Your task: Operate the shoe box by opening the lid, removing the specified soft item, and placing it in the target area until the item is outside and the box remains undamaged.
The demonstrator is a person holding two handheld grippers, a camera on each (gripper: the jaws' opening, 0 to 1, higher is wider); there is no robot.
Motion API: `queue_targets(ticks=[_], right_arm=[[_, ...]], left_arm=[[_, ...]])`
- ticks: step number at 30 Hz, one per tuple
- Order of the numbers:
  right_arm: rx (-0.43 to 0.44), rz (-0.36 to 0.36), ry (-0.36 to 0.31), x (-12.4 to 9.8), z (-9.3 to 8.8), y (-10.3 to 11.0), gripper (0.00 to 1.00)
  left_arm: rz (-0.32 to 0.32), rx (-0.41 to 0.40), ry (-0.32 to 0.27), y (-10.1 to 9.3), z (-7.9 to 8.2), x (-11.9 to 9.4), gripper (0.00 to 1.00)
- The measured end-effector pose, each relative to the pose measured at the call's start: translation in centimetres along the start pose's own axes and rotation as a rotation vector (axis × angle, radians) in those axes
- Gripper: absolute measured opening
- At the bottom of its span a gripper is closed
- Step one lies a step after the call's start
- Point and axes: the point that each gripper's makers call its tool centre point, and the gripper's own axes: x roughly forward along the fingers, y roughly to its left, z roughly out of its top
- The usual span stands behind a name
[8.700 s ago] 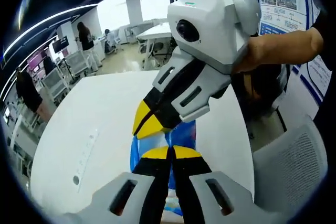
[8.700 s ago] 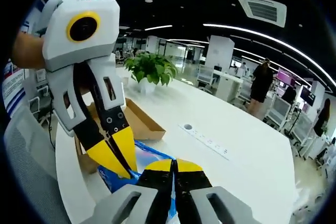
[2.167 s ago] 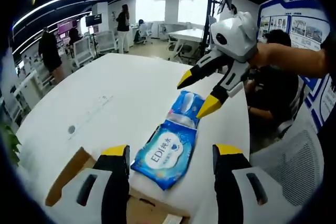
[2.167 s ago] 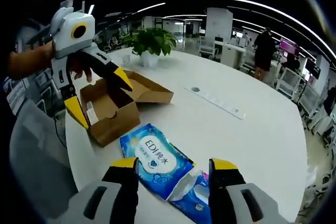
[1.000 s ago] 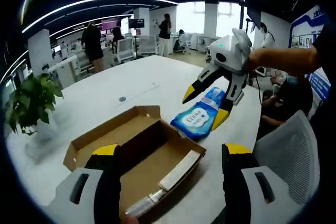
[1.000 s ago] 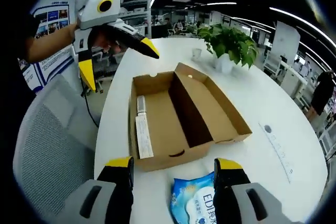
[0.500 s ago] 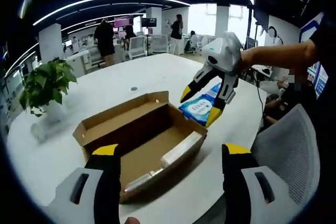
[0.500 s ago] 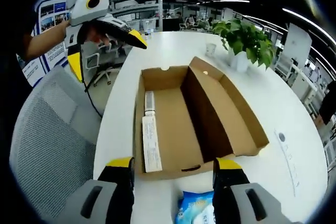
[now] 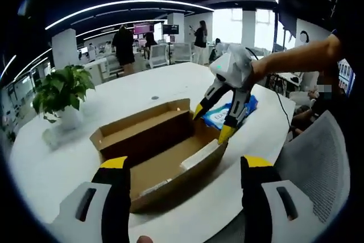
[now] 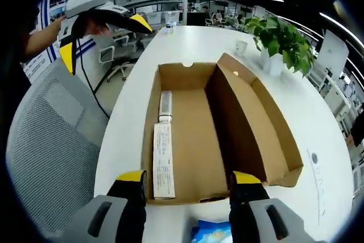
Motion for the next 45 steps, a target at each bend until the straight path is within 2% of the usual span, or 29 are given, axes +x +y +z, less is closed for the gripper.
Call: queue_targets(ticks=[3, 6, 11, 18, 26, 29, 34, 39, 45], right_arm=[[-0.003, 0.013, 0.003, 0.6, 0.0, 0.1, 0.56], [-0.004, 0.021, 0.011, 1.1, -0.2, 0.0, 0.56], [0.002, 0.058, 0.006, 1.8, -0.3, -0.2, 0.56], [0.014, 0.109, -0.012, 2.7, -0.1, 0.3, 0.5], [0.01, 0.125, -0.014, 3.0, -0.1, 0.7, 0.46], [-0.01, 0.115, -0.019, 2.9, -0.1, 0.5, 0.46], [-0.022, 0.103, -0.011, 2.7, -0.2, 0.2, 0.46], [-0.018, 0.093, -0.002, 2.6, -0.4, -0.1, 0.46], [-0.007, 0.127, -0.008, 2.8, -0.3, 0.7, 0.45]], left_arm=[[0.011, 0.01, -0.011, -0.1, -0.3, -0.1, 0.86], [0.012, -0.023, -0.039, -0.5, -0.6, -0.3, 0.85], [0.012, -0.014, -0.02, -1.2, -1.7, -0.3, 0.91], [0.037, -0.031, -0.04, -1.6, -2.7, -0.6, 0.92], [0.052, -0.032, -0.018, -2.3, -4.3, -0.4, 0.92], [0.071, -0.004, -0.015, -2.0, -4.1, -0.3, 0.92], [0.065, 0.017, 0.002, -2.3, -4.4, -0.1, 0.92], [0.067, 0.009, -0.002, -2.3, -4.4, -0.2, 0.91], [0.067, 0.001, -0.01, -2.3, -4.4, -0.2, 0.91]])
